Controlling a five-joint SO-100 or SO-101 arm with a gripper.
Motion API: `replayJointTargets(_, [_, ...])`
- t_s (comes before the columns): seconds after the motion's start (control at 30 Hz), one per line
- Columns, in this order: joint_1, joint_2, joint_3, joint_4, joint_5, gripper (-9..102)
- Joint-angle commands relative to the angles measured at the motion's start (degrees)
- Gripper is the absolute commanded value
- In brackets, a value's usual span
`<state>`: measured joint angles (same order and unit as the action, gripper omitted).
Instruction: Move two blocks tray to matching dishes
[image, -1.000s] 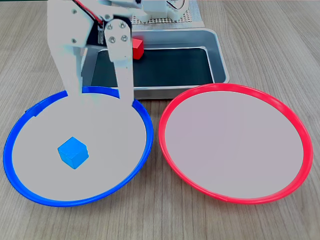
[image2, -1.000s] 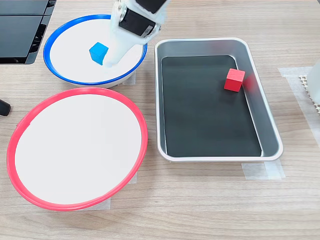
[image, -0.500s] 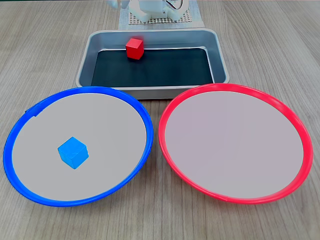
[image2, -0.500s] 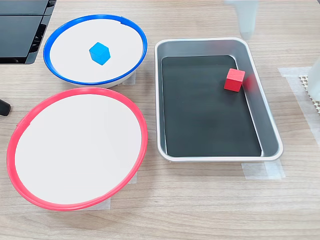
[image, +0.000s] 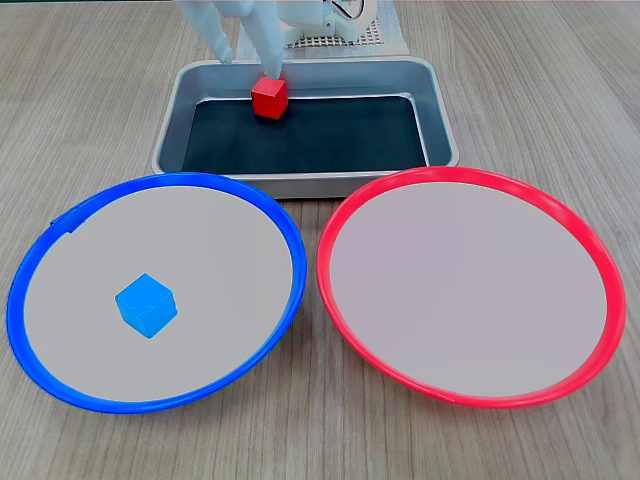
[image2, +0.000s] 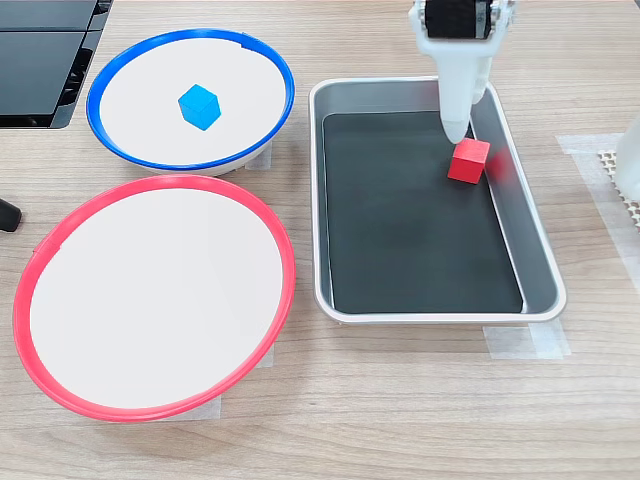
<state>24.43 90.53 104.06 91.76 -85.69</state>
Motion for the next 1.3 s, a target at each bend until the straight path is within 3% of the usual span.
replayJointTargets(0.0, [-1.7,-1.0,-0.2,-2.2,2.3,19])
replayJointTargets(0.43, [-3.3,-2.1,2.6,-1.3,3.4,19])
replayJointTargets(0.8, [-3.9,-4.7,4.1,-5.3,4.1,15])
replayJointTargets(0.9, [-4.5,-5.2,4.7,-6.2,4.3,11])
replayJointTargets(1.0, [-5.3,-5.6,4.8,-6.4,4.3,0])
replayJointTargets(1.17, [-8.6,-5.1,-2.2,1.1,8.7,0])
replayJointTargets(1.27, [-15.6,-5.4,-19.8,7.8,20.7,0])
